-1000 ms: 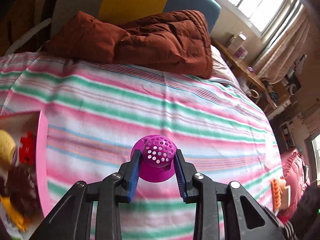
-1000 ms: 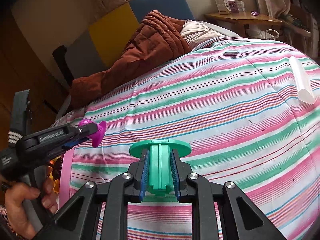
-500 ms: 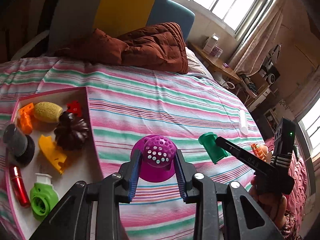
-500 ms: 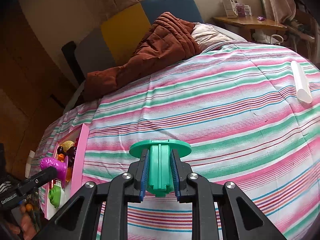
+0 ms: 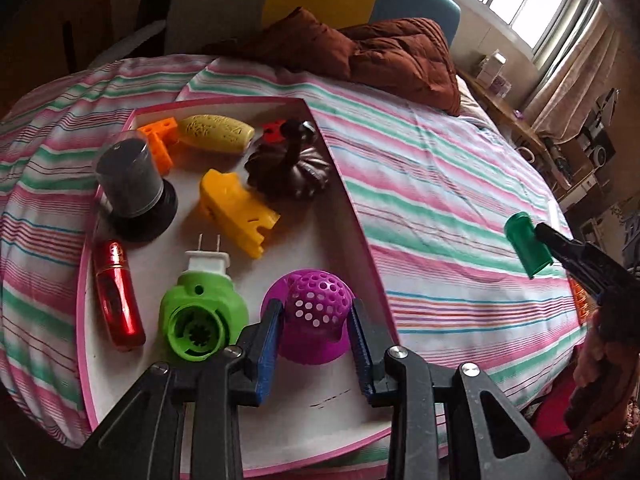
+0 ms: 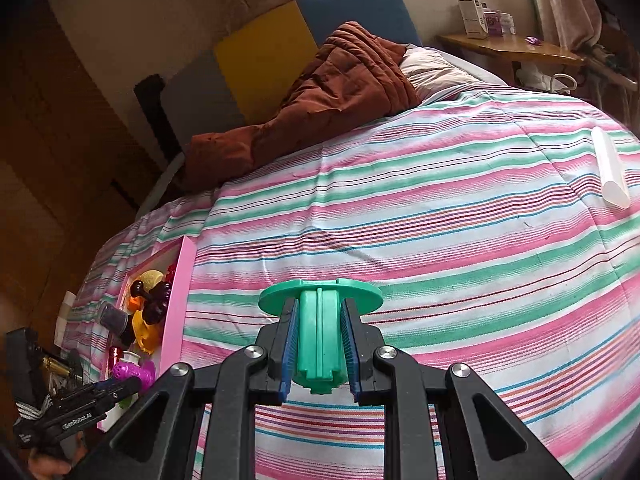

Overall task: Organize rigid objects
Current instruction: 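Carry the magenta ball into the tray and open the left tool, then lower the green holder into the tray and open the right tool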

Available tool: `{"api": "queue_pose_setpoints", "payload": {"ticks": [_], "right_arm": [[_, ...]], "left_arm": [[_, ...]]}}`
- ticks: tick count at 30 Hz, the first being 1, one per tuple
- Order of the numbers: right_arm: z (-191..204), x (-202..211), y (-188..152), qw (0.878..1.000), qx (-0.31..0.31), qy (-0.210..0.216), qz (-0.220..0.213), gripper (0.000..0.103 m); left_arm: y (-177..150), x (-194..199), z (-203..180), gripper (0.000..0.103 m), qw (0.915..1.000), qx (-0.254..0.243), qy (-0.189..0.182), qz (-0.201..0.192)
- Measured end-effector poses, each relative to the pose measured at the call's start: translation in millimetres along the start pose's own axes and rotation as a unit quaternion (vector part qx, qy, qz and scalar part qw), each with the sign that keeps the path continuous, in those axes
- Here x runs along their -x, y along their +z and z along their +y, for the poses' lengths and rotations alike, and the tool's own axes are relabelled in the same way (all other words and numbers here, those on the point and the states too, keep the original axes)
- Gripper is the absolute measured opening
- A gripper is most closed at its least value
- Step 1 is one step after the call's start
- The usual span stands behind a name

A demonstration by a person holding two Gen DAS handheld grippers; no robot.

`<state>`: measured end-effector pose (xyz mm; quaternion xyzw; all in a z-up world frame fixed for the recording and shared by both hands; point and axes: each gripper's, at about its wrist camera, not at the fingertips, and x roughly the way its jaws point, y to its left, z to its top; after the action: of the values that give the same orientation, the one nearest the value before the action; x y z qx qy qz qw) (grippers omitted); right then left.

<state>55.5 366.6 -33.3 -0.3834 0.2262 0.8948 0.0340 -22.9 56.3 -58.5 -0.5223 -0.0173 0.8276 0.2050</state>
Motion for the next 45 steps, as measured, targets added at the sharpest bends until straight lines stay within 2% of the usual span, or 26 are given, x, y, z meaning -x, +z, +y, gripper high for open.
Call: {"api": "queue_pose_setpoints", "payload": {"ticks": [3,13,20,26,32,39,45], "right_arm": [[6.8,1.9,-0.3,1.0,0.006,0.005,0.003,0.021],[61.0,3.6,-6.0,0.996,0.054,0.06,0.028,0.022],[121.0,-0.7,-10.6,0.986,0.125,0.1,0.05,0.021],[182.7,-21.2,-23.2,0.964,0.219,0.118,0.09,0.021],[231.3,-57.8,-36.3,0.938,0.304,0.087,0.145,0.021],[259.4,-97.1,-44.6,0.902,0.374,0.032,0.214,0.022],[264.0,-118.0,-48.0,0.881,0.391,0.003,0.266,0.022]], "left_arm": [[-5.7,7.7,5.1,0.041,0.9999,0.006,0.0,-0.008],[-25.9,39.9,26.3,0.041,0.996,0.049,-0.038,-0.064],[-32.2,47.4,31.6,0.041,0.9951,0.05,-0.029,-0.081],[-36.7,55.0,43.0,0.041,0.9933,0.062,-0.015,-0.096],[-40.2,62.7,60.8,0.041,0.9904,0.088,0.001,-0.107],[-45.0,68.3,76.1,0.041,0.9872,0.111,0.009,-0.115],[-44.7,71.4,82.0,0.041,0.9854,0.119,0.013,-0.121]]}}
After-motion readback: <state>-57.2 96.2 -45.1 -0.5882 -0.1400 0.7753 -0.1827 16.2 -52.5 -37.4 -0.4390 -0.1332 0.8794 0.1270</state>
